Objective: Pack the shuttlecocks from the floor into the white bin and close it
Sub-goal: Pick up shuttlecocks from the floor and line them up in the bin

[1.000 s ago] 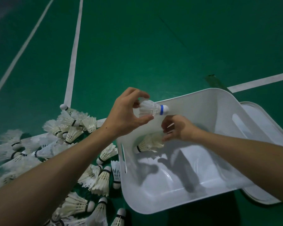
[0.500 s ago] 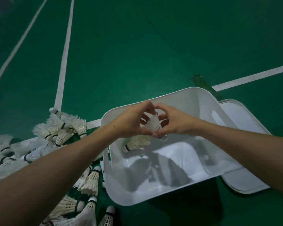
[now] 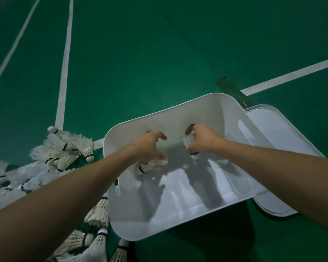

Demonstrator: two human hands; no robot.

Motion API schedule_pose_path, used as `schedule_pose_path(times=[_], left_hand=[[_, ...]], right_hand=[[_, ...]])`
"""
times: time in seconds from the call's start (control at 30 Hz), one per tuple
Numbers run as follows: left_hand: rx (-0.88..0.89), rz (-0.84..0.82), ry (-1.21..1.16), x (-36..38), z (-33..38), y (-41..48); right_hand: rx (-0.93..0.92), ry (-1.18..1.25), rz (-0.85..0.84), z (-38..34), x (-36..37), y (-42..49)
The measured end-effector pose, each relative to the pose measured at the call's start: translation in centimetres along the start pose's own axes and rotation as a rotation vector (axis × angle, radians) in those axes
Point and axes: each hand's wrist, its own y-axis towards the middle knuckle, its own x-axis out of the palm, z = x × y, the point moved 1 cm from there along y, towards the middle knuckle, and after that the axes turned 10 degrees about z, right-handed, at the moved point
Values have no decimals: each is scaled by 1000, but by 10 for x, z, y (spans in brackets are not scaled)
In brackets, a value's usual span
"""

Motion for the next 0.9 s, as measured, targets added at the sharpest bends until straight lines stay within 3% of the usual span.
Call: schedule_pose_path(times=[0.23, 0.4, 0.53, 0.77, 0.9], left_hand=[[-96, -98, 155, 15, -21, 0], [7, -114, 316, 19, -38, 3], [-30, -129, 192, 24, -45, 8], [-101, -13, -294, 39, -41, 20], [-85, -42, -267, 39, -46, 21]], right_hand=[[142, 230, 64, 1, 24, -3], [167, 252, 117, -3, 31, -11], [188, 173, 117, -11, 30, -15], [157, 132, 62, -15, 31, -11], [138, 90, 56, -14, 35, -8]])
